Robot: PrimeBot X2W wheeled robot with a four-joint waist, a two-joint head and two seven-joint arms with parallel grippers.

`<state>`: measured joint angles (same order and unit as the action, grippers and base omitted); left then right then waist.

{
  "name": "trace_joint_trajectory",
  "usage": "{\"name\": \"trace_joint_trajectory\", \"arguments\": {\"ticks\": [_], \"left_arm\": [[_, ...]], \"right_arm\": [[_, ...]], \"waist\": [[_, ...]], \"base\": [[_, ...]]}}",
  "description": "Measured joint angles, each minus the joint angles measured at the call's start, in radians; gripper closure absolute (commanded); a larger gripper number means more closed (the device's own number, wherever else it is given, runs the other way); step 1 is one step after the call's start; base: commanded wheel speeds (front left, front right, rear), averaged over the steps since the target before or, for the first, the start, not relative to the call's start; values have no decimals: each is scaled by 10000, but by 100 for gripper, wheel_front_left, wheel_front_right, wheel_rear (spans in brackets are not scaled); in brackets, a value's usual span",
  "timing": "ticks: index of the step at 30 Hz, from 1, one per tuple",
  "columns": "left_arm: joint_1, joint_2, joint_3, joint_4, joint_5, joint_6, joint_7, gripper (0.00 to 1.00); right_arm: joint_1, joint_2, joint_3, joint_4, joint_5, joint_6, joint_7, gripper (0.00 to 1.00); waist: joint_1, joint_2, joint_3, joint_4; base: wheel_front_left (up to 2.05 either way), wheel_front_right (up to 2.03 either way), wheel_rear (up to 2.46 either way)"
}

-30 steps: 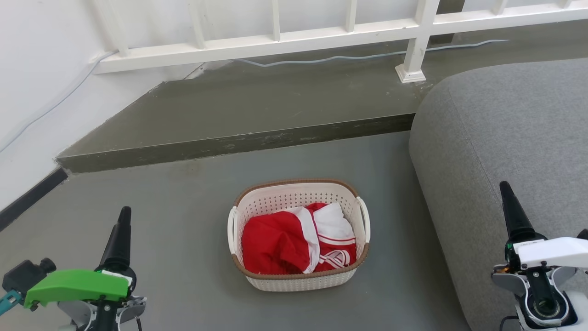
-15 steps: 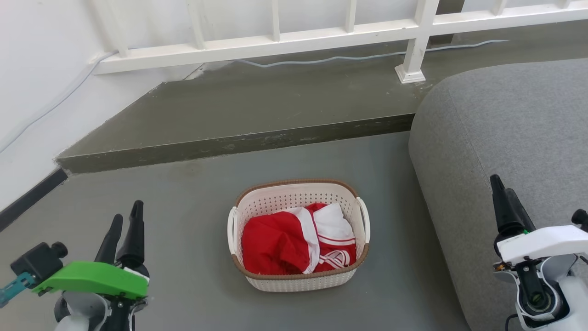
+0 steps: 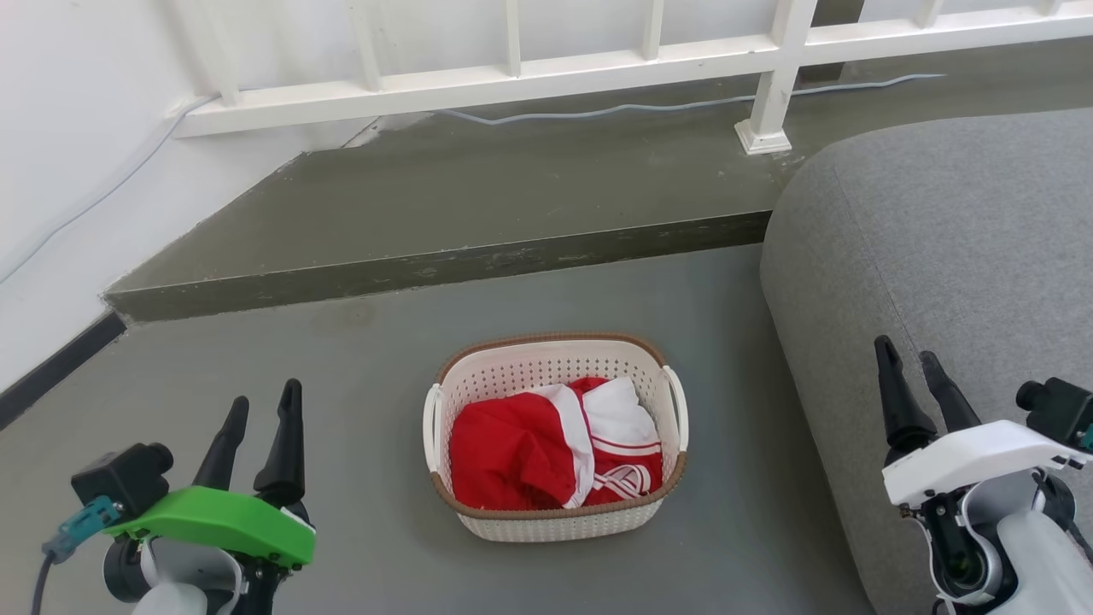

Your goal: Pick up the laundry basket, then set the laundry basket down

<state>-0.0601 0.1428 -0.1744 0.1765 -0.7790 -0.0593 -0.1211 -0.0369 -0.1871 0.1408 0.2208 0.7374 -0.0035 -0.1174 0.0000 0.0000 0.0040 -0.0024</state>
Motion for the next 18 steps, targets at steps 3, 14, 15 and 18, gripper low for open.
{"name": "trace_joint_trajectory", "arguments": {"ticks": [3, 14, 15, 18], "left_arm": [[2, -2, -100, 56, 311, 125, -73, 0], [43, -29, -433, 257, 1630, 355, -445, 0], [43, -33, -468, 261, 1768, 391, -485, 0], [43, -36, -556, 336, 2048, 433, -573, 0]], "right_arm": [[1, -10, 142, 36, -387, -96, -115, 0], [10, -15, 681, 211, -1835, -428, -464, 0], [10, -17, 713, 226, -1950, -437, -497, 0], [11, -17, 813, 257, -2274, -512, -591, 0]], "waist": [[0, 0, -3, -4], [0, 0, -15, -15], [0, 0, -15, -15], [0, 0, -14, -13]], "base": [[0, 0, 0], [0, 0, 0], [0, 0, 0], [0, 0, 0]]}}
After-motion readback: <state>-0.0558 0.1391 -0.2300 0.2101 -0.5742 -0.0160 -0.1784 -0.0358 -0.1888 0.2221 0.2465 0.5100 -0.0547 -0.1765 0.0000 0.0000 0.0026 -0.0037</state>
